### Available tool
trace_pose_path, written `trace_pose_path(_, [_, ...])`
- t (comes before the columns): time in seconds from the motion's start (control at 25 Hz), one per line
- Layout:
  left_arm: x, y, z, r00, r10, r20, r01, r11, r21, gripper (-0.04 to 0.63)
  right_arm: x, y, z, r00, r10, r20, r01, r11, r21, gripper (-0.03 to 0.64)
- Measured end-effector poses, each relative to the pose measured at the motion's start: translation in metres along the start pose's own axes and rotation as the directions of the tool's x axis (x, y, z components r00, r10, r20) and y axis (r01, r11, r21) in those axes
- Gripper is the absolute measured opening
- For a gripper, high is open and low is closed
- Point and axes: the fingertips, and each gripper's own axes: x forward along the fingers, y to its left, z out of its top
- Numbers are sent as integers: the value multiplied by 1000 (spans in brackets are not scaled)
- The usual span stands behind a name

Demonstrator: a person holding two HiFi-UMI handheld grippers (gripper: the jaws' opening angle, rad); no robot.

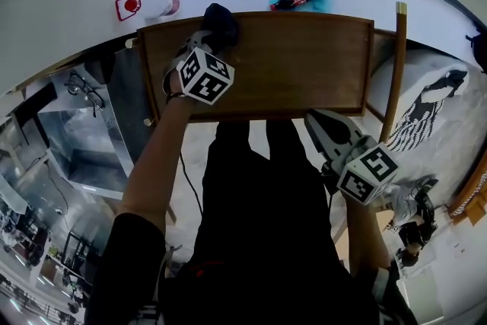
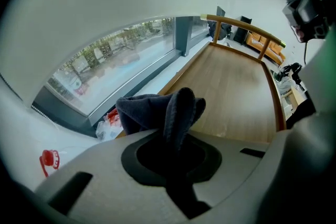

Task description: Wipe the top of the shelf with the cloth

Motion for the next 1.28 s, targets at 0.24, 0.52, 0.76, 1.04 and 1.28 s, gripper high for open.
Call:
trace_pose_path(0.24, [19, -35, 39, 999, -39, 8, 39, 996, 86, 40, -27, -23, -2, 999, -25, 41, 23, 999, 33, 5])
trace_pose_path(0.52, [38, -68, 79, 997, -76, 9, 74, 989, 131, 40, -55, -45, -5, 996, -38, 80, 33, 998, 62, 5])
trace_pose_path(0.76, [51, -95, 111, 994, -109, 9, 106, 980, 165, 40, -78, -62, -4, 993, -46, 110, 37, 996, 81, 5])
trace_pose_path(1.04, [72, -136, 158, 988, -156, 14, 148, 962, 231, 40, -105, -85, -7, 986, -62, 152, 44, 992, 117, 5])
trace_pose_path(1.28, [88, -169, 197, 981, -194, 16, 181, 938, 297, 40, -125, -105, -12, 979, -85, 186, 57, 986, 155, 5])
